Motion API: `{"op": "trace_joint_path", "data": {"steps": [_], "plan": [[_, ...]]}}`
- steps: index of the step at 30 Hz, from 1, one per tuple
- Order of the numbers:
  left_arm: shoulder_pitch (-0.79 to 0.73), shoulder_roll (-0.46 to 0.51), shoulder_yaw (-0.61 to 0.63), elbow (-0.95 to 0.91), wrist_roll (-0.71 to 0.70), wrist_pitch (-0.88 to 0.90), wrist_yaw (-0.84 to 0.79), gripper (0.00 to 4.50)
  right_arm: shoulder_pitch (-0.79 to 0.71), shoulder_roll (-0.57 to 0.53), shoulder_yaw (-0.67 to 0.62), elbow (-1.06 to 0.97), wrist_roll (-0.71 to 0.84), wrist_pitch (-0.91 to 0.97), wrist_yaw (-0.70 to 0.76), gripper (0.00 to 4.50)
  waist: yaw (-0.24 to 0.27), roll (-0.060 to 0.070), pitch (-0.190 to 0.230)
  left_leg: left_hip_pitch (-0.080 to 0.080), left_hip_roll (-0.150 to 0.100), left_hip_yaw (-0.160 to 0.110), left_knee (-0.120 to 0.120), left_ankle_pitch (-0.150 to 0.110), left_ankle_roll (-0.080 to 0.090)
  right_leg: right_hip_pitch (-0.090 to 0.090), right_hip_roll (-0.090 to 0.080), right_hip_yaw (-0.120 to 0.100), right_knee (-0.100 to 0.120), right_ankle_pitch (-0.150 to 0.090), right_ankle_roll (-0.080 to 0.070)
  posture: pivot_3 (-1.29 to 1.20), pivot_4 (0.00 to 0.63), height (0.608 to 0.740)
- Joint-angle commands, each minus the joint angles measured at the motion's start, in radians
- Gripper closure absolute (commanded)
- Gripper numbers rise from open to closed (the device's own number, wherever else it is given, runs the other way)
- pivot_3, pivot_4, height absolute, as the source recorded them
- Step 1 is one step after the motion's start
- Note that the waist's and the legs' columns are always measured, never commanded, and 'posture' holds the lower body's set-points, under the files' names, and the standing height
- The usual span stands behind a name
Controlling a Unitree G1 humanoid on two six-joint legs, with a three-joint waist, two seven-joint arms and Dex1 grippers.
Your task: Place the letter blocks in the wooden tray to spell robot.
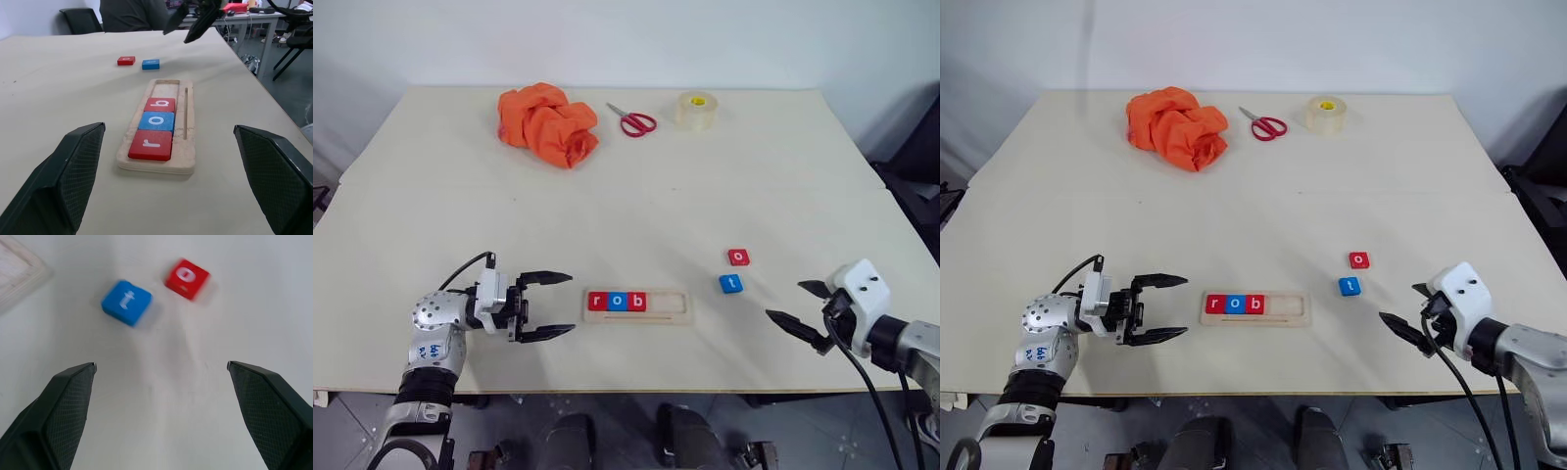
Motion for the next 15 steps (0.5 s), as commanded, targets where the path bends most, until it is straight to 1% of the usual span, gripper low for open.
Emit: {"op": "trace_joint_path", "data": {"steps": [1,12,15], "plan": [[-0.010,0.009,0.008,0.000,-0.007,-0.004,-0.037,0.00,0.014,0.003,-0.051,-0.015,0.028,-0.029,-0.017,0.02,-0.003,0.000,0.000,0.000,0.000,0.000,0.000,0.000,0.000,0.000,0.000,0.000,0.000,0.000,0.000,0.00,0.150,0.740],[-0.017,0.018,0.009,-0.004,-0.007,0.006,-0.035,0.00,0.017,0.001,-0.028,0.013,0.047,-0.060,-0.053,0.02,-0.002,0.000,0.000,0.000,0.000,0.000,0.000,0.000,0.000,0.000,0.000,0.000,0.000,0.000,0.000,0.00,0.150,0.740],[-0.016,0.021,0.009,-0.011,-0.007,0.011,-0.034,0.00,-0.036,0.036,0.018,0.047,0.038,-0.070,-0.103,0.02,-0.003,0.000,0.000,0.000,0.000,0.000,0.000,0.000,0.000,0.000,0.000,0.000,0.000,0.000,0.000,0.00,0.150,0.740]]}}
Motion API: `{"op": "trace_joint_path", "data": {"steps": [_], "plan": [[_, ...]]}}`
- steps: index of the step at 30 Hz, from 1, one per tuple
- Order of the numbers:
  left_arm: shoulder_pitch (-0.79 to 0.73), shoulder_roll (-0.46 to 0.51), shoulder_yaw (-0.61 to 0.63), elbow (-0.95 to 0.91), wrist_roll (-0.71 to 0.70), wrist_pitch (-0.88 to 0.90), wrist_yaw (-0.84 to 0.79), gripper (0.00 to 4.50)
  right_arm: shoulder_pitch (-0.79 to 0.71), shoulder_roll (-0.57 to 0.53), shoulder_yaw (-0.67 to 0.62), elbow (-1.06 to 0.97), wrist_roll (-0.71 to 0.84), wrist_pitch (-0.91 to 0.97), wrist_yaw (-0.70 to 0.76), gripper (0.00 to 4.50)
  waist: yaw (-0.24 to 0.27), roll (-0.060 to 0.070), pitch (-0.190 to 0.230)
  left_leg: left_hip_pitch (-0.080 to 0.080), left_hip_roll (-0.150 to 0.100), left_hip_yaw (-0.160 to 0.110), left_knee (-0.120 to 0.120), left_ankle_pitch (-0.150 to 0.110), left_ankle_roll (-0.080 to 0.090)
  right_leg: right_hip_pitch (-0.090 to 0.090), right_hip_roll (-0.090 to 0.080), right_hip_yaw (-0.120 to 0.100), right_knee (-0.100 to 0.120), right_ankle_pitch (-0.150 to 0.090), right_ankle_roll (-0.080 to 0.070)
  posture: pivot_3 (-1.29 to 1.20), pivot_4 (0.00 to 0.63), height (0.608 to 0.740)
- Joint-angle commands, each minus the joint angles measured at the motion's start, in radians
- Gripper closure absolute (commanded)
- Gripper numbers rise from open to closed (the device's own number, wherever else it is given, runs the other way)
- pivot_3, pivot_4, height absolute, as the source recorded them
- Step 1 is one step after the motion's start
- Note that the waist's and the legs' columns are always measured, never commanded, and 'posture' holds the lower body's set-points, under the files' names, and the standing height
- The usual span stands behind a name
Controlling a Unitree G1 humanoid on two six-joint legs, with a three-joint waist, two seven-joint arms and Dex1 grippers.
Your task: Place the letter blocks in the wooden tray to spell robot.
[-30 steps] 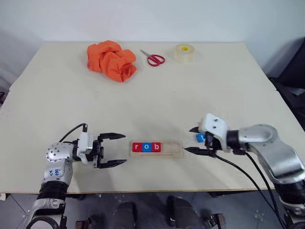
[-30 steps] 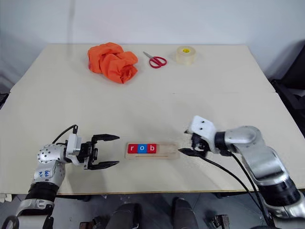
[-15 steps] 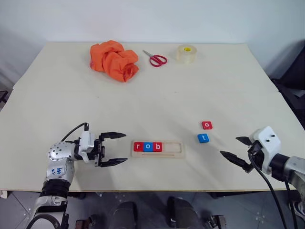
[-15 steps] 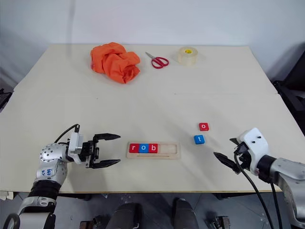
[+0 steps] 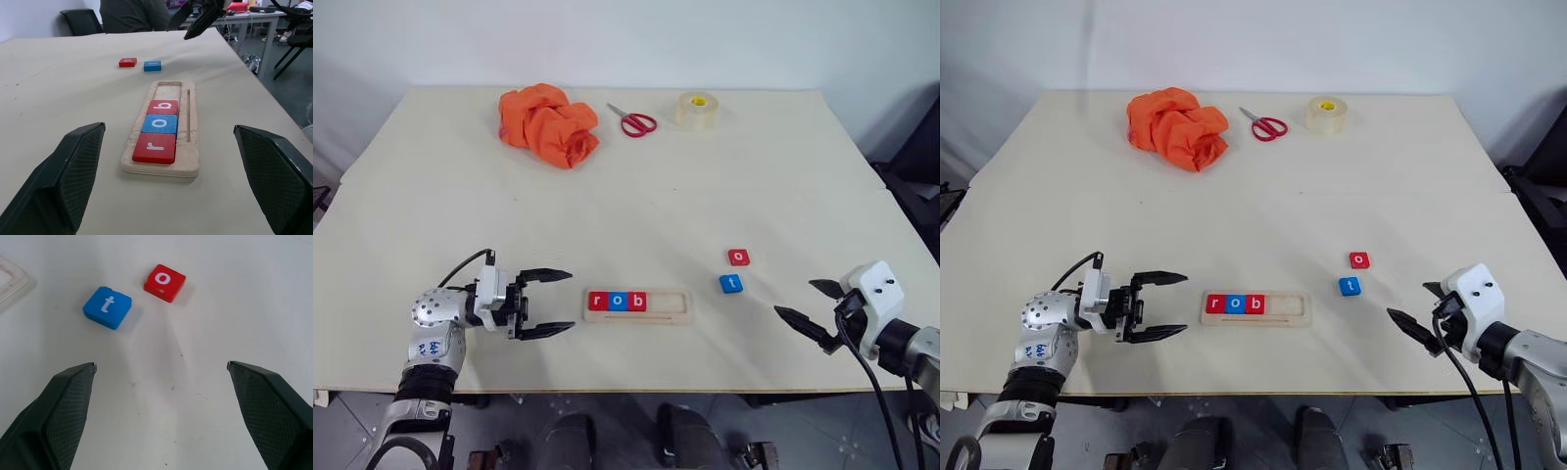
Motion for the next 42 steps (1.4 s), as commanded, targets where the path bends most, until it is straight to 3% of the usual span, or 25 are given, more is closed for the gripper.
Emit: {"op": "trace_joint_path", "data": {"steps": [1,12,24,33,42], "plan": [[-0.006,0.016,0.008,-0.015,-0.007,0.005,-0.034,0.00,-0.071,0.046,0.046,0.028,0.000,-0.023,-0.070,0.02,-0.004,0.000,0.000,0.000,0.000,0.000,0.000,0.000,0.000,0.000,0.000,0.000,0.000,0.000,0.000,0.00,0.150,0.740],[0.013,0.018,0.006,-0.067,-0.011,0.033,-0.020,0.00,-0.407,0.279,0.271,0.256,-0.112,-0.007,-0.361,0.02,-0.001,0.000,0.000,0.000,0.000,0.000,0.000,0.001,0.000,-0.001,0.000,0.000,0.001,0.000,0.000,0.00,0.150,0.740],[0.053,0.024,0.024,-0.121,-0.012,0.048,0.005,0.00,-0.439,0.356,0.309,0.272,-0.170,0.071,-0.522,0.02,-0.005,0.000,0.000,-0.001,0.000,0.000,-0.001,0.000,0.000,-0.001,0.000,0.000,0.001,0.000,0.000,0.00,0.150,0.740],[0.048,0.013,0.017,-0.111,-0.010,0.044,-0.005,0.00,-0.429,0.397,0.288,0.170,-0.155,0.114,-0.585,2.98,-0.005,0.000,0.000,-0.001,0.000,0.000,-0.001,0.000,0.000,-0.001,0.000,0.000,0.001,0.000,0.000,0.00,0.150,0.740],[0.028,0.016,0.014,-0.071,-0.012,0.036,-0.041,0.00,-0.326,0.453,0.187,-0.209,-0.073,0.347,-0.678,3.03,-0.004,0.000,0.000,-0.001,0.001,0.000,-0.001,0.000,0.000,-0.002,0.000,0.000,0.001,0.000,0.000,0.00,0.150,0.740]]}}
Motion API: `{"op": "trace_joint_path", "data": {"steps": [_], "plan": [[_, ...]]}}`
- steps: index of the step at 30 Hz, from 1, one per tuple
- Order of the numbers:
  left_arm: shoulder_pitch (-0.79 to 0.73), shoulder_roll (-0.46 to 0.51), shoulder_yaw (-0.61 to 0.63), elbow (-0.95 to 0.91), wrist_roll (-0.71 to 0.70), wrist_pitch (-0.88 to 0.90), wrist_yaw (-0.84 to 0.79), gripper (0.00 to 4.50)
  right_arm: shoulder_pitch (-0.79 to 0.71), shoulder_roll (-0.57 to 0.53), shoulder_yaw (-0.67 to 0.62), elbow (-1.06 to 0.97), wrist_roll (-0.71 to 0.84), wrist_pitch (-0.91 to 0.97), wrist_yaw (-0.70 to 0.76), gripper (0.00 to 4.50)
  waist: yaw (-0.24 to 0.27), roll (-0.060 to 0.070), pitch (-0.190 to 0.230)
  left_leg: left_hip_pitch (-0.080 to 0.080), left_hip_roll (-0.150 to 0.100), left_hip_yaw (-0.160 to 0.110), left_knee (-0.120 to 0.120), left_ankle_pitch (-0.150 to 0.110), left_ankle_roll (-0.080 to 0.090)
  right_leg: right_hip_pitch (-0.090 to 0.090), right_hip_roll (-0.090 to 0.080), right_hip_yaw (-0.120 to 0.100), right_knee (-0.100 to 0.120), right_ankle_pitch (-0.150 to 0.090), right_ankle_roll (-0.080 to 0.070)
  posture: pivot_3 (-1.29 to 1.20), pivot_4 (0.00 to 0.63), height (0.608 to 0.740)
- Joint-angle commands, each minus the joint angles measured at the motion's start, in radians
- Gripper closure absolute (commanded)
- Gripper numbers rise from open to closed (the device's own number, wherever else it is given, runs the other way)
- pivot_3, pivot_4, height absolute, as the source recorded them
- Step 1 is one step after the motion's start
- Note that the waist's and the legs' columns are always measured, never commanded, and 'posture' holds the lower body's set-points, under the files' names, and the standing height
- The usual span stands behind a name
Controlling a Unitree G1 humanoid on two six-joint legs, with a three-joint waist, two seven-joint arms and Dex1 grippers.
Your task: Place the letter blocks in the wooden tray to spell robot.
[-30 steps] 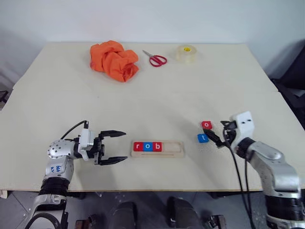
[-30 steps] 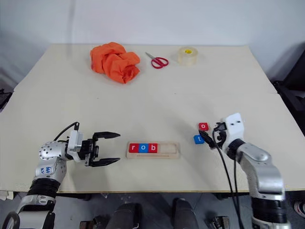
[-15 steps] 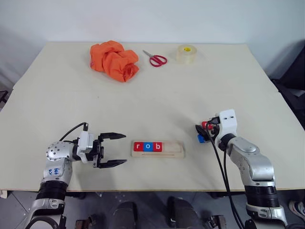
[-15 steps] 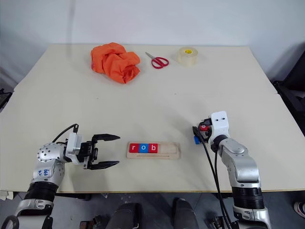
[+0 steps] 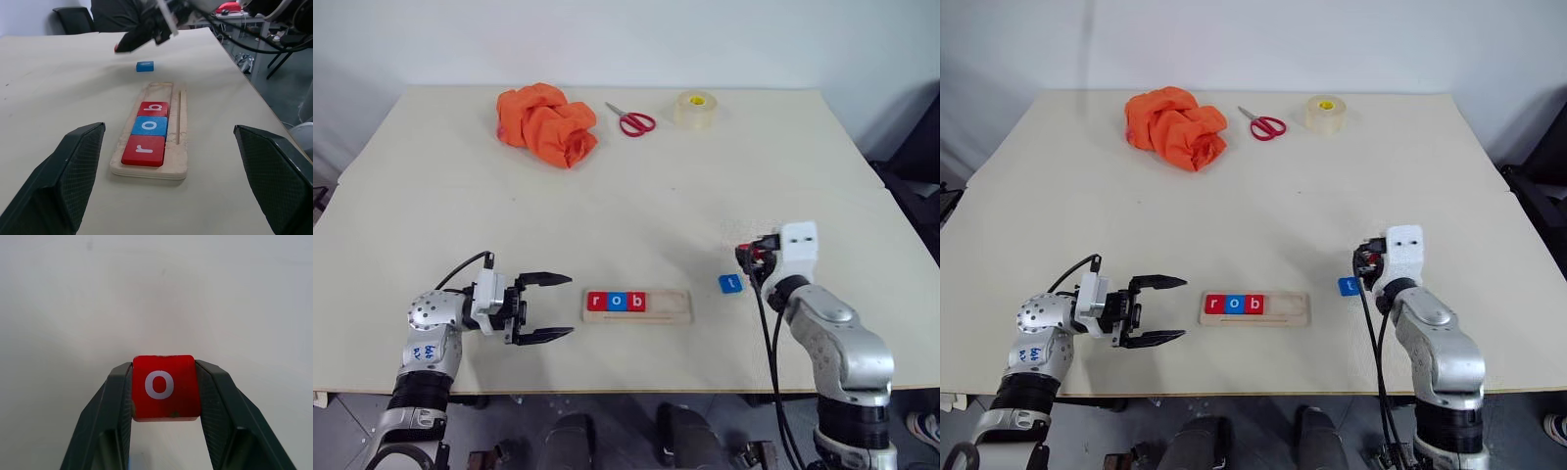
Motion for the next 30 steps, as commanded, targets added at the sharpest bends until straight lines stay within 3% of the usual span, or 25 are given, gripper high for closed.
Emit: {"op": "trace_joint_path", "data": {"steps": [1,7,14,23,28,30], "plan": [[-0.016,0.008,0.006,0.014,-0.011,-0.014,-0.045,0.00,0.074,0.006,-0.034,-0.200,0.034,0.112,-0.030,3.03,0.000,0.000,0.000,0.000,0.000,0.000,0.000,0.000,0.000,0.000,0.000,0.000,0.000,0.000,0.000,0.00,0.150,0.740],[-0.037,0.003,-0.006,0.041,-0.009,-0.021,-0.056,0.00,0.221,0.060,-0.042,-0.419,0.065,0.267,-0.067,3.03,0.000,0.000,0.000,0.000,0.000,-0.001,0.000,0.000,0.000,0.000,0.000,-0.001,-0.001,0.000,0.000,0.00,0.150,0.740],[-0.048,-0.011,-0.021,0.053,-0.006,-0.025,-0.054,0.00,0.257,0.143,-0.005,-0.434,0.052,0.294,-0.113,3.03,-0.002,0.000,0.000,0.000,0.000,-0.001,0.000,0.000,0.000,0.000,0.001,-0.001,0.000,-0.001,-0.001,0.00,0.150,0.740],[-0.038,-0.012,-0.023,0.041,-0.010,-0.029,-0.044,0.00,0.257,0.079,-0.018,-0.422,0.069,0.287,-0.054,0.02,-0.001,0.000,0.000,0.000,0.000,-0.001,0.000,0.000,0.000,0.000,0.000,-0.001,-0.001,-0.001,-0.001,0.00,0.150,0.740],[-0.033,-0.013,-0.022,0.038,-0.010,-0.031,-0.039,0.00,0.226,-0.074,-0.023,-0.401,0.109,0.265,0.073,0.02,-0.001,0.000,0.000,0.000,0.000,-0.001,-0.001,0.000,0.000,0.000,0.000,-0.001,-0.002,0.000,-0.001,0.00,0.150,0.740],[-0.033,-0.015,-0.020,0.039,-0.010,-0.034,-0.035,0.00,0.218,-0.273,0.004,-0.356,0.118,0.210,0.233,0.02,-0.001,0.000,0.000,0.000,0.000,-0.002,-0.001,0.000,0.000,0.001,0.001,-0.001,-0.002,-0.001,-0.001,0.00,0.150,0.740]]}}
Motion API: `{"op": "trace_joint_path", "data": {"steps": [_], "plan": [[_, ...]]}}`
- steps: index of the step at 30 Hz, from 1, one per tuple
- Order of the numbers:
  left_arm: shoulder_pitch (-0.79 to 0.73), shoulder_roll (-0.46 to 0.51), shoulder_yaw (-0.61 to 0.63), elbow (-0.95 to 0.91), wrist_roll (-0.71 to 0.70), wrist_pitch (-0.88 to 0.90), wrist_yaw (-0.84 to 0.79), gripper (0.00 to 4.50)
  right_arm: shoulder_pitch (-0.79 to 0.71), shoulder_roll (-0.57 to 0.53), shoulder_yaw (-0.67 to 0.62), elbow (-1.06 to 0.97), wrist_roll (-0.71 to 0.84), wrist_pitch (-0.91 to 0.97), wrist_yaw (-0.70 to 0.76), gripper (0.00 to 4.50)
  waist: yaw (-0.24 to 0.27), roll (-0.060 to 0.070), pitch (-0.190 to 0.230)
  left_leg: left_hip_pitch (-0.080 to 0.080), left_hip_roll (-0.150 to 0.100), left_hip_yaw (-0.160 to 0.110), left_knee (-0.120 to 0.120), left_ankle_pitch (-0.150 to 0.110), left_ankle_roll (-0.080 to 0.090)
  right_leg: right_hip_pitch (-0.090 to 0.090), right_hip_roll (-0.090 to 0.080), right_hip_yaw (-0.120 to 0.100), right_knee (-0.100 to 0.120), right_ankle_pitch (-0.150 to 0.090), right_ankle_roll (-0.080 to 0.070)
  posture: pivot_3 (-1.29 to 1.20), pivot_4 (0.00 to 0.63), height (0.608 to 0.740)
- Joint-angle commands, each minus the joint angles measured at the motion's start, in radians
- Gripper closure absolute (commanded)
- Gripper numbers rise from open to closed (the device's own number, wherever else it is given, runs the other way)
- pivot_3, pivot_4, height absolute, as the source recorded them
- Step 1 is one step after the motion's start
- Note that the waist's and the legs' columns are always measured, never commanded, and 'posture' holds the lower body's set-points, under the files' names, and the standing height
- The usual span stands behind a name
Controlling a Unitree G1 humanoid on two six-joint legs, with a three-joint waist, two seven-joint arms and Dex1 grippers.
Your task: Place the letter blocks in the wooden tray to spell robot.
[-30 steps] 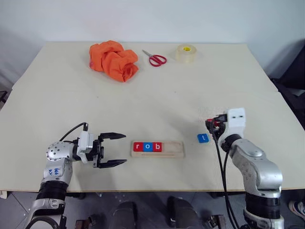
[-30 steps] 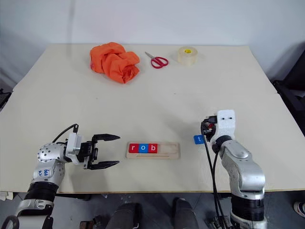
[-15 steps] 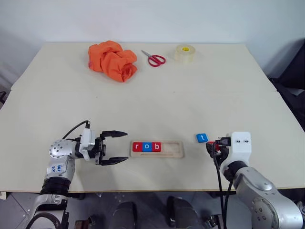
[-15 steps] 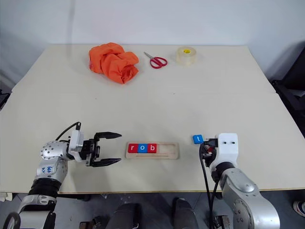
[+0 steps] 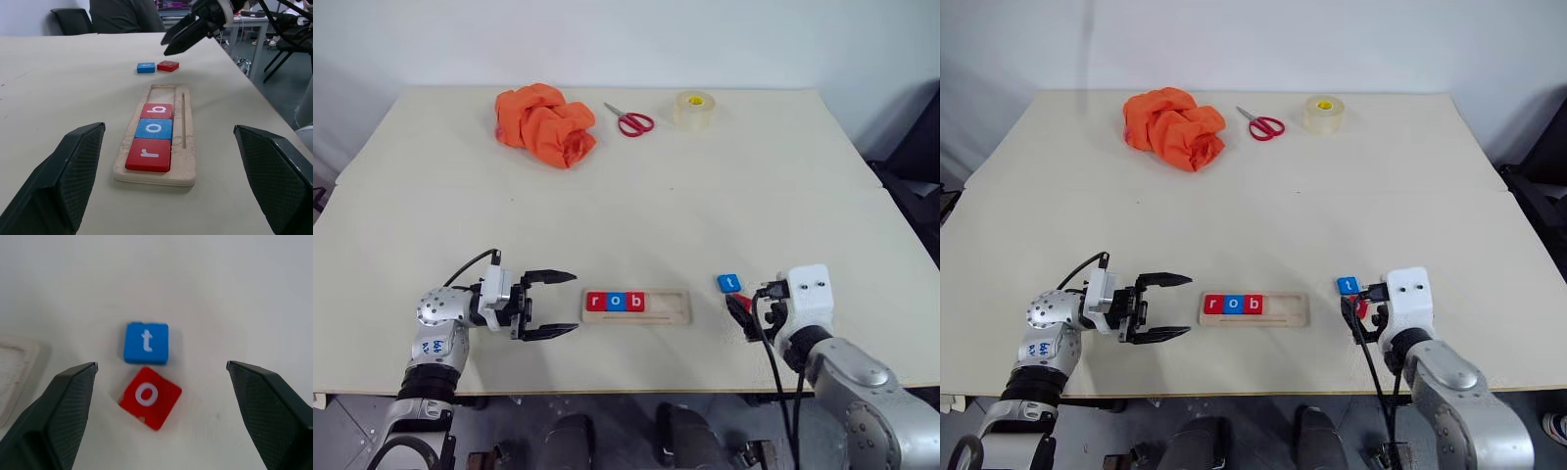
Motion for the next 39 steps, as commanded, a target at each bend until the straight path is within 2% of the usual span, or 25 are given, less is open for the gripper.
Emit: {"op": "trace_joint_path", "data": {"steps": [1,3,7,11,16,19,26,35,39], "plan": [[0.007,-0.002,0.007,-0.023,-0.010,-0.014,-0.033,0.00,-0.011,-0.282,0.033,0.055,0.014,-0.123,0.243,0.02,0.000,0.001,0.000,0.000,0.000,0.000,0.000,0.000,0.000,0.000,-0.001,0.000,0.000,0.000,0.000,0.00,0.150,0.740],[0.006,-0.003,0.007,-0.021,-0.008,-0.017,-0.032,0.00,-0.012,-0.410,0.062,0.128,0.012,-0.206,0.354,0.02,0.001,0.000,0.000,0.000,-0.001,0.001,0.000,0.000,0.000,0.001,-0.001,0.001,-0.003,0.000,0.001,0.00,0.150,0.740],[0.011,-0.010,0.006,-0.029,-0.008,-0.019,-0.024,0.00,-0.044,-0.520,0.112,0.273,-0.004,-0.341,0.481,0.02,0.002,-0.001,0.000,0.000,0.000,0.000,-0.001,0.000,0.000,0.002,0.000,-0.001,-0.004,0.000,0.001,0.00,0.150,0.740],[0.034,-0.013,0.009,-0.053,-0.011,-0.022,-0.015,0.00,-0.119,-0.581,0.201,0.416,-0.039,-0.452,0.591,0.02,0.000,-0.001,0.000,0.000,-0.001,0.001,0.000,0.000,0.001,0.001,0.000,0.000,-0.004,0.001,0.002,0.00,0.150,0.740],[0.062,-0.008,0.019,-0.087,-0.013,-0.020,0.002,0.00,-0.165,-0.590,0.275,0.511,-0.076,-0.510,0.649,0.02,0.004,-0.001,0.000,0.000,0.000,0.001,0.000,0.000,0.000,0.001,0.000,0.000,-0.004,0.001,0.002,0.00,0.150,0.740],[0.079,-0.004,0.026,-0.104,-0.014,-0.019,0.010,0.00,-0.177,-0.589,0.301,0.535,-0.094,-0.529,0.665,0.58,0.004,-0.001,0.000,0.000,-0.001,0.001,0.001,0.000,0.000,0.001,-0.001,0.000,-0.004,0.001,0.002,0.00,0.150,0.740],[0.102,0.001,0.035,-0.127,-0.015,-0.014,0.020,0.00,-0.193,-0.590,0.284,0.527,-0.101,-0.518,0.656,3.04,0.004,-0.001,0.000,0.000,-0.001,0.001,0.001,0.000,0.000,0.001,-0.001,0.000,-0.004,0.001,0.002,0.00,0.150,0.740],[0.084,-0.010,0.024,-0.106,-0.009,-0.017,0.020,0.00,-0.266,-0.611,0.242,0.406,-0.019,-0.433,0.703,3.05,0.003,-0.001,0.000,0.000,-0.001,0.001,0.001,0.000,0.000,0.001,-0.001,0.000,-0.003,0.001,0.002,0.00,0.150,0.740],[0.070,-0.020,0.018,-0.092,-0.006,-0.021,0.016,0.00,-0.386,-0.563,0.350,0.363,0.017,-0.324,0.709,3.05,0.000,-0.001,0.000,0.000,0.000,0.001,0.001,0.000,0.000,0.001,0.000,0.000,-0.003,0.001,0.002,0.00,0.150,0.740]]}}
